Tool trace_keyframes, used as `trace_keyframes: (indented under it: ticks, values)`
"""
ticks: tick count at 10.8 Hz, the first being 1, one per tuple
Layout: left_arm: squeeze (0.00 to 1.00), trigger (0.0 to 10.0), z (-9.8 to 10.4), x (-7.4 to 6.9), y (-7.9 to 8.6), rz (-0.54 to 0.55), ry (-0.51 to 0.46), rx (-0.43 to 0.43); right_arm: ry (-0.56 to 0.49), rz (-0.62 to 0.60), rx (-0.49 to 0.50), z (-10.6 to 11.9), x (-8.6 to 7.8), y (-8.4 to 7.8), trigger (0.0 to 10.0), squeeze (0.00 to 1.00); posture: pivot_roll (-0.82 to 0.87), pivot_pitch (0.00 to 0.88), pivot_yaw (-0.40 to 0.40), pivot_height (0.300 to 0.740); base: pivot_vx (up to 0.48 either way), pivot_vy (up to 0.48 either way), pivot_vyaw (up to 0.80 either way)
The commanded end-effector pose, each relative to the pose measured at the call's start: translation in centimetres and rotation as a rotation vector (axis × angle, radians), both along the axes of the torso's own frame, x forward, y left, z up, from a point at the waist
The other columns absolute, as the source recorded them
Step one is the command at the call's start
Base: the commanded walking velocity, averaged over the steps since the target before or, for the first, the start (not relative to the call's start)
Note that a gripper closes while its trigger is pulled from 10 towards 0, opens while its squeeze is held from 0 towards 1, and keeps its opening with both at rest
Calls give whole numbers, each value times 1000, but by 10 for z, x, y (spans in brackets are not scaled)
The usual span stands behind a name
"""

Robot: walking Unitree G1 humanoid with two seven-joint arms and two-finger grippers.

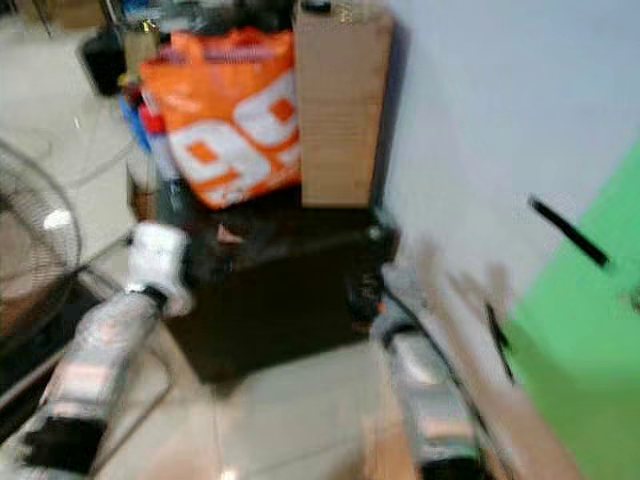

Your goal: Hang keys on a hook

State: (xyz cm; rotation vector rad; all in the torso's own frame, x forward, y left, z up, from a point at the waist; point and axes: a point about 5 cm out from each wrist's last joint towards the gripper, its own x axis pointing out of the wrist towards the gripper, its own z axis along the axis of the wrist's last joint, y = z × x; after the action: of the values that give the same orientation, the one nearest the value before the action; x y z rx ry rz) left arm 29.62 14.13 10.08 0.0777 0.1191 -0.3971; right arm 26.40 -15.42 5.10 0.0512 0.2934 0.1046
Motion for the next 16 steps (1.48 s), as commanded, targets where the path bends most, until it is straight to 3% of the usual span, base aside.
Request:
trace_keyframes:
  ticks: [1, 11, 14, 16]
  values:
    - [0, 10000, 0, 0, 12, 29, -1, 17, -28, 25, 11, 6, 4, 8, 10000, 1000, -76, 0, 10, 740, 431, 0, 800]
    - [0, 10000, 0, -3, 16, 57, -18, 38, -8, 40, -14, 3, 7, 8, 10000, 1000, -52, 0, -23, 740, 430, 0, 80]
    - [0, 10000, -1, -5, 15, 48, -14, 47, 24, 141, -78, -3, 8, 9, 10000, 1000, -57, 0, -20, 740, 431, 0, 402]
    - [0, 10000, -3, -7, 12, 17, -5, 62, 79, 223, -188, -13, 8, -4, 10000, 1000, -61, 0, -27, 740, 433, 0, 800]
